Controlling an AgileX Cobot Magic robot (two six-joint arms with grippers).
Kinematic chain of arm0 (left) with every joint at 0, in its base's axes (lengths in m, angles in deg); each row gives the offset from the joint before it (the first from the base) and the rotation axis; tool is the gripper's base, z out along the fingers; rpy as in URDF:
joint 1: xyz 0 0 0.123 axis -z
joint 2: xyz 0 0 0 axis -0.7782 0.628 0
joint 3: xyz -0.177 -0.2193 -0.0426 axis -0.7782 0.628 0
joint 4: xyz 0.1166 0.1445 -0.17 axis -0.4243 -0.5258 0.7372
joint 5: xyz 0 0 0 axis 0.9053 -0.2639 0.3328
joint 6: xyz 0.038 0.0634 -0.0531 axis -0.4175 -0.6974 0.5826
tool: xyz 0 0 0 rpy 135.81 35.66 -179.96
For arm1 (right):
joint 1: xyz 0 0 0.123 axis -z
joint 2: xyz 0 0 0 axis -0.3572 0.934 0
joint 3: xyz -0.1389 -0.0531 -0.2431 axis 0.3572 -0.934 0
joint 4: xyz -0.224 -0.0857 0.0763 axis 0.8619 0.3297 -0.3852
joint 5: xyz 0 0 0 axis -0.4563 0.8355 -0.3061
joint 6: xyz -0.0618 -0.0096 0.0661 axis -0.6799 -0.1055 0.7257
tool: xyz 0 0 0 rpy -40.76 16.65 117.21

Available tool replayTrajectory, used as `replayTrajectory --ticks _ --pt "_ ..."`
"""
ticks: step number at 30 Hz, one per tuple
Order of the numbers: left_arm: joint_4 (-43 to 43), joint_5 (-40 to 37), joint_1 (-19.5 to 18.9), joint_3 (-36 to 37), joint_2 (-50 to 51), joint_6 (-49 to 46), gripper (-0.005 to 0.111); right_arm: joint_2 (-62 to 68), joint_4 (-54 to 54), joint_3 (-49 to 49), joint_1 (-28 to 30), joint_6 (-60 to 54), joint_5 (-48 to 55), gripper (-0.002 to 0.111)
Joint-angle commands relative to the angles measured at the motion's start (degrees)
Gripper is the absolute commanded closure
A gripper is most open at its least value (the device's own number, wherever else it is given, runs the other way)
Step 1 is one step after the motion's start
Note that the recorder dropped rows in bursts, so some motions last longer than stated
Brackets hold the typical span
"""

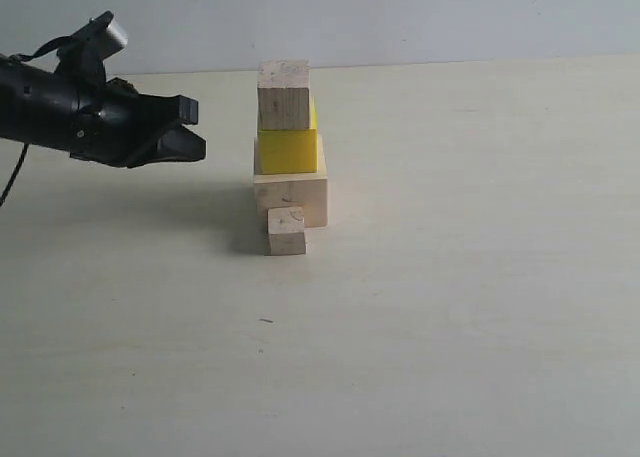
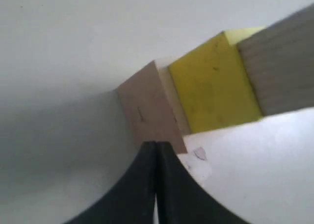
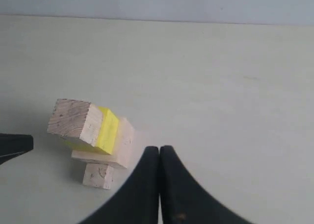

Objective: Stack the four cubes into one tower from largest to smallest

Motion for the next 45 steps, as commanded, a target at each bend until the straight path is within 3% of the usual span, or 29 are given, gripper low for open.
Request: replayTrajectory --ticks 1,4,9,16,23,29,33,38,45 --pt "12.67 2.33 0.04 8.42 -6.39 -9.4 0.107 -8.93 -1.68 -14.6 -0.06 -0.34 -15.99 0.108" --pt "22.45 1.31 0.04 13.31 -10.98 -20.3 0.107 -15.63 -2.03 -24.99 -0.06 -0.44 -27.21 0.108" --pt "23.83 -0.12 0.32 17.92 -17.87 -24.43 0.107 -26.61 -1.63 -39.93 -0.06 -0.44 -40.73 0.108" --pt "23.83 1.06 5.11 18.47 -24.63 -25.69 0.107 -34.24 -1.2 -49.83 -0.06 -0.44 -40.9 0.108" --pt "23.83 21.96 20.76 18.47 -29.41 -25.18 0.107 -36.29 -1.2 -50.1 -0.06 -0.44 -32.52 0.108" --pt "23.83 43.82 36.15 18.47 -28.08 -15.29 0.107 -36.29 2.39 -50.1 -0.06 -0.44 -29.55 0.108" --pt "23.83 52.29 43.78 17.39 -23.71 -9.71 0.107 -36.29 2.27 -50.1 -0.06 -0.34 -28.37 0.108" --pt "23.83 49.96 44.97 14.23 -15.28 -3.44 0.107 -36.29 2.38 -50.1 -0.06 -0.43 -27.53 0.108" --pt "23.83 50.06 44.97 9.27 -5.63 -2.33 0.107 -36.29 2.28 -50.1 -0.06 -0.43 -24.23 0.108"
